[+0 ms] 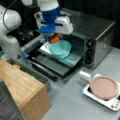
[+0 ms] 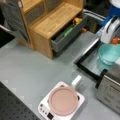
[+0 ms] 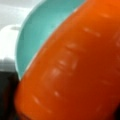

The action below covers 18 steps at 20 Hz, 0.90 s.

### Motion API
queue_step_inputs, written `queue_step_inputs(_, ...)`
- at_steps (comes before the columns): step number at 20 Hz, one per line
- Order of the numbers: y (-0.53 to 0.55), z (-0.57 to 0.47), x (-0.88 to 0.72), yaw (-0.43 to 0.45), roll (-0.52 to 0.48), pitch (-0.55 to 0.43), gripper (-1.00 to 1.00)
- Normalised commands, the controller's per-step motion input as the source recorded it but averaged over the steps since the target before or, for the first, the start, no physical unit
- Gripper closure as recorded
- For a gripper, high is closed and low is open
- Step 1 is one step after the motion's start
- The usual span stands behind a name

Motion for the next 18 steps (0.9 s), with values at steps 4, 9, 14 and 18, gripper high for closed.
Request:
queue_step_inputs(4, 0.16, -0.03, 0.10, -0.195, 0.146, -0.043, 1.00)
queue_step_inputs(9, 0.06, -0.09, 0.14, -0.223, 0.158, -0.034, 1.00)
queue_step_inputs(14, 0.05, -0.23, 0.10, -0.273, 0.169, -0.004, 1.00)
queue_step_inputs(18, 0.07, -0.34, 0.00, -0.203, 0.124, 0.038, 1.00)
